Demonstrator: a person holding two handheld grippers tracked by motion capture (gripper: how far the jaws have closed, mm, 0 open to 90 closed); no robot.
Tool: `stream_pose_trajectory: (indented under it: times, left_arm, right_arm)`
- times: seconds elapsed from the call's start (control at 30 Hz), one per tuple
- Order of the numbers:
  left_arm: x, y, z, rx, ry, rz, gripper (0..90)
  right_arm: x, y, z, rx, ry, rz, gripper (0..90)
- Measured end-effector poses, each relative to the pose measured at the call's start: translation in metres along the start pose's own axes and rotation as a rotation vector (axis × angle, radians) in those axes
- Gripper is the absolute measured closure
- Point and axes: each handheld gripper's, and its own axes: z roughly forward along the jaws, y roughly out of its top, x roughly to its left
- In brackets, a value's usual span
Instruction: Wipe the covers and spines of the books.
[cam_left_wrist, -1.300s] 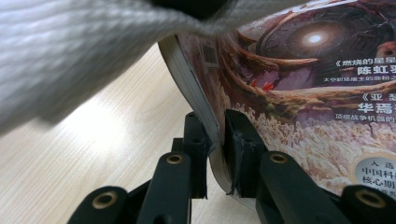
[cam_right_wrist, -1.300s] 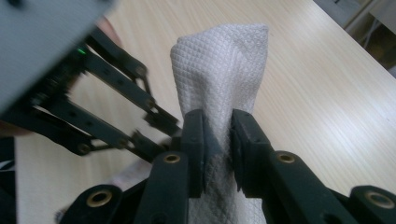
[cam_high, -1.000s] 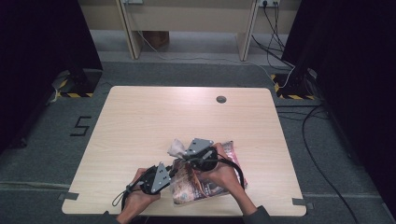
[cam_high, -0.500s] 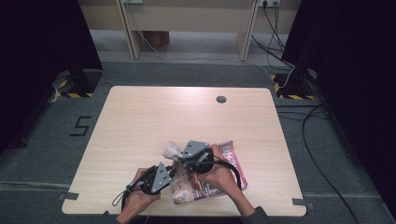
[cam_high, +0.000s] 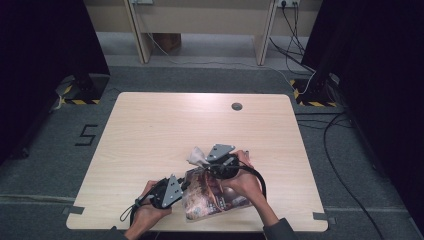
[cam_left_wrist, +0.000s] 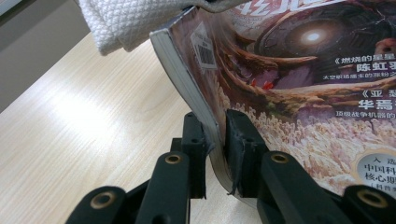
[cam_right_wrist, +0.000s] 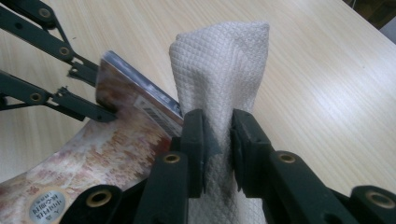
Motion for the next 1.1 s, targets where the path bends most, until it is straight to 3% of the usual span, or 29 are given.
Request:
stream_pose_trajectory:
  times: [0.33,0.9,1.1]
  left_arm:
    - [-0.001,0.0,0.0,-0.002,0.001,0.003,78.1]
    - [-0.001,0.001,-0.001,-0.004,0.001,0.008,77.8]
    - [-0.001,0.001,0.0,-0.004,0.003,0.009,77.8]
  right_arm:
    - [-0.02,-0.015,0.002,0.032,-0.023,0.064,76.3]
    - [-0.046,-0.035,0.004,0.072,-0.07,0.121,76.3]
    - [-0.058,-0.045,0.006,0.104,-0.109,0.137,76.3]
